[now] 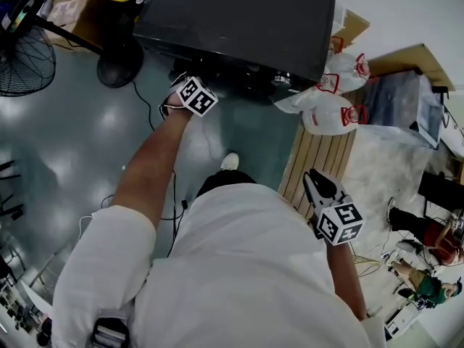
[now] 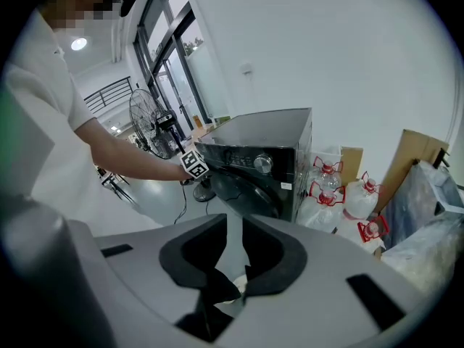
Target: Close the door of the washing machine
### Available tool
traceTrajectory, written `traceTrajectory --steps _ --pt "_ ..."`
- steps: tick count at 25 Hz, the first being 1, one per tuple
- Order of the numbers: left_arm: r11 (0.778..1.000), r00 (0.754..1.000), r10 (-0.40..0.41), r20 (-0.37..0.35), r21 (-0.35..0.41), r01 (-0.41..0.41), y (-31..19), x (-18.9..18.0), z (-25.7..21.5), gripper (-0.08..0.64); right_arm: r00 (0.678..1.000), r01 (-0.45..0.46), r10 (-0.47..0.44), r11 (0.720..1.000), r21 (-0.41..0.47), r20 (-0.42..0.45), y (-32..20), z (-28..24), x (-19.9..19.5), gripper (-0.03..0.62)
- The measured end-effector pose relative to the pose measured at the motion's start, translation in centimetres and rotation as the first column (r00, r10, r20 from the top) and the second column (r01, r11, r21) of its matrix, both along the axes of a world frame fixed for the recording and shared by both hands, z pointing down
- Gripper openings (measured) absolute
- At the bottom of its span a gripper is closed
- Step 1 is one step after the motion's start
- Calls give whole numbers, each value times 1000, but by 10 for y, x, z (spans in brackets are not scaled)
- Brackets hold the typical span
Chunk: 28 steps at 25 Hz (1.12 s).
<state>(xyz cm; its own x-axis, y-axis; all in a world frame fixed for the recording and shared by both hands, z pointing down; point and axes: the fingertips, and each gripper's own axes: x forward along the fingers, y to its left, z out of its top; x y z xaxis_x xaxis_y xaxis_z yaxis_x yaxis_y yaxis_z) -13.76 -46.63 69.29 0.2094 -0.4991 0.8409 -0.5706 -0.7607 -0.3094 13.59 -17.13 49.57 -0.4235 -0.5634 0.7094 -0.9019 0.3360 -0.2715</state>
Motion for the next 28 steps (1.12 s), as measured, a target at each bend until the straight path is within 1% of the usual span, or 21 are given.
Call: traceTrajectory --steps 4,7,10,13,16,20,24,28 --pt "999 999 -33 -31 -6 33 14 2 -12 58 1000 -1 1 1000 16 6 14 -3 4 77" --pt "997 995 -76 -66 -14 75 26 1 -25 57 1000 9 -9 1000 29 13 24 -7 6 75" --pt "992 986 -127 -106 -34 124 43 2 -37 58 999 27 -28 999 41 21 36 -11 8 74" --pt "984 972 -175 -158 -72 166 65 10 -47 57 998 42 -44 998 51 33 46 -13 16 72" --pt "973 948 -222 -230 -123 198 93 26 -58 57 997 62 -65 996 71 43 55 -16 23 71" --pt "962 911 -263 -316 -156 224 132 48 -75 57 994 93 -98 992 90 51 71 -18 30 69" --pt "946 860 -313 -403 -208 247 176 71 -94 57 990 122 -129 986 111 55 87 -20 37 67" --pt "945 817 -320 -481 -229 235 220 95 -121 57 985 149 -158 980 130 64 103 -20 44 63"
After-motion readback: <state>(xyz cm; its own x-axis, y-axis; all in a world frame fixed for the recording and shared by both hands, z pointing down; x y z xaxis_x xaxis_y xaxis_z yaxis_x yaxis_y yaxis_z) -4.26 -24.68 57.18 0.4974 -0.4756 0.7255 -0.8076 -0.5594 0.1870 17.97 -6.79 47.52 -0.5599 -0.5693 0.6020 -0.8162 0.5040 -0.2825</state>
